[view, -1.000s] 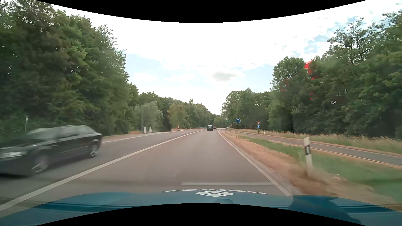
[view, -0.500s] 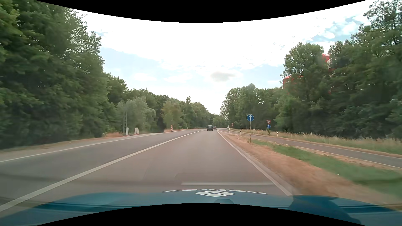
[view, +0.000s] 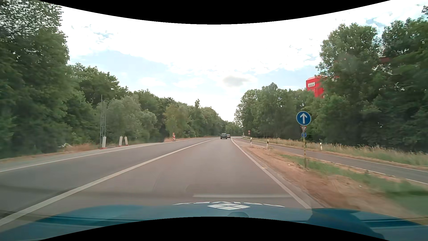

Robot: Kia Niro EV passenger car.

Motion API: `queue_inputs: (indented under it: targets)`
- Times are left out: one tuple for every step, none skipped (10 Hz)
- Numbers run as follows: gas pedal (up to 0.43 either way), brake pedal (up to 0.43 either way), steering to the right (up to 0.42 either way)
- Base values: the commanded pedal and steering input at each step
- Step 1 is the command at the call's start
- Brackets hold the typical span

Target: Follow the waypoints while adhering to traffic rules and regulations

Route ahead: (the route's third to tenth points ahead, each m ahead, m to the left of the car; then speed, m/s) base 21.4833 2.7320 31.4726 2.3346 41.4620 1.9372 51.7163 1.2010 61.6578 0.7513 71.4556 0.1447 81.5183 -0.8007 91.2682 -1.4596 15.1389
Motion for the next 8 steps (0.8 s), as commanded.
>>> queue_inputs:
  targets:
    - [0.209, 0.0, 0.005]
    - [0.209, 0.0, 0.005]
    - [0.209, 0.0, 0.005]
    - [0.209, 0.0, 0.005]
    - [0.197, 0.0, 0.005]
    - [0.189, 0.0, 0.005]
    - [0.189, 0.0, 0.005]
    - [0.189, 0.0, 0.005]
